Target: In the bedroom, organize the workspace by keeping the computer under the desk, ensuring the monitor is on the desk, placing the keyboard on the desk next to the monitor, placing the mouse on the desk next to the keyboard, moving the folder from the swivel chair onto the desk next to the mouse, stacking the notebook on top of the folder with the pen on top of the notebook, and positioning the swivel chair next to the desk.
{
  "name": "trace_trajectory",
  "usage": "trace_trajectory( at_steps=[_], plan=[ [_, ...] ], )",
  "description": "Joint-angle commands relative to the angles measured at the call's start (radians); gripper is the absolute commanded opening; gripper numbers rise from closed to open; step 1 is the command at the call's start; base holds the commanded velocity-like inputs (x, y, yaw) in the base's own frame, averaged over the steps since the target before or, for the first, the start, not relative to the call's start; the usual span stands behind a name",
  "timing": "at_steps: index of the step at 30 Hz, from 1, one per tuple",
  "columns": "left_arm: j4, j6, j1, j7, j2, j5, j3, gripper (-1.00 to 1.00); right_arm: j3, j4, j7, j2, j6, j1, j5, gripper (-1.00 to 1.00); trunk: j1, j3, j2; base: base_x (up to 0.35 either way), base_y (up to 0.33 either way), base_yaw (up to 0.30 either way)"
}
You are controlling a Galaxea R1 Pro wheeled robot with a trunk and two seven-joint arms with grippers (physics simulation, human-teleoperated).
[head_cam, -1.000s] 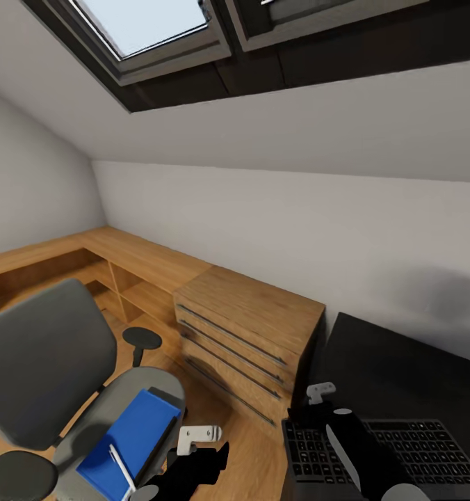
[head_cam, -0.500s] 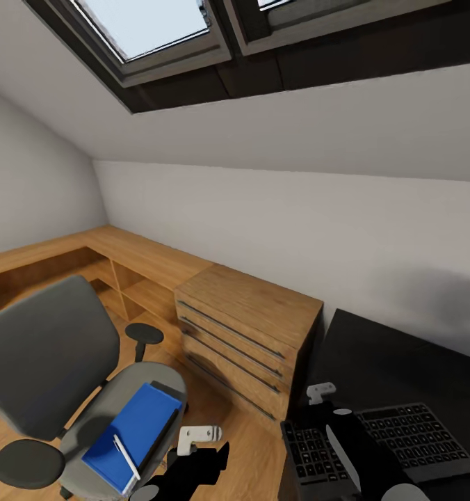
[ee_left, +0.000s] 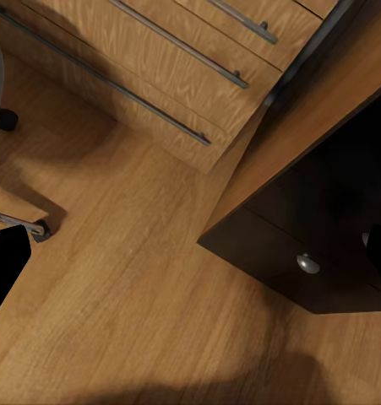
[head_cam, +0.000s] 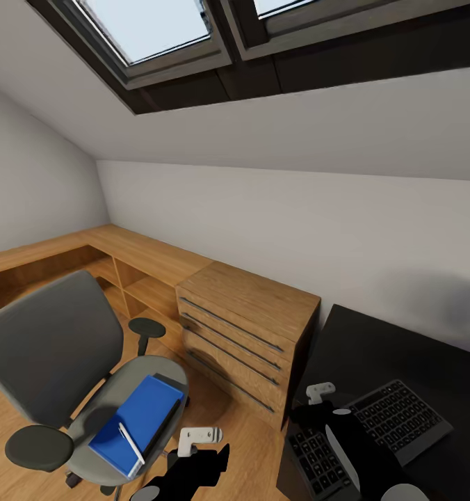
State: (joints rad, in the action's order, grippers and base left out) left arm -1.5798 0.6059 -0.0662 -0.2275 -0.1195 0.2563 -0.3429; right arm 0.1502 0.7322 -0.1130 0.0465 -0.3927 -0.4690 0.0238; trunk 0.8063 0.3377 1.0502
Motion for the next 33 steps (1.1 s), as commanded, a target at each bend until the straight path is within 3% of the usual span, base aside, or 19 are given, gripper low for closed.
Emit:
trace_trajectory(
  at_steps=[1, 33],
  plan=[
    [-0.002, 0.003, 0.000, -0.009, 0.000, 0.011, -0.001, 1.00, 0.003, 0.002, 0.000, 0.001, -0.005, 0.000, 0.002, 1.00, 0.000, 0.001, 0.001, -0.004, 0.000, 0.000],
    [0.001, 0.003, 0.000, -0.009, -0.002, 0.011, -0.001, 1.00, -0.002, 0.034, -0.004, 0.006, -0.003, 0.000, 0.006, 1.00, 0.000, 0.001, 0.001, 0.000, 0.000, 0.000]
  ],
)
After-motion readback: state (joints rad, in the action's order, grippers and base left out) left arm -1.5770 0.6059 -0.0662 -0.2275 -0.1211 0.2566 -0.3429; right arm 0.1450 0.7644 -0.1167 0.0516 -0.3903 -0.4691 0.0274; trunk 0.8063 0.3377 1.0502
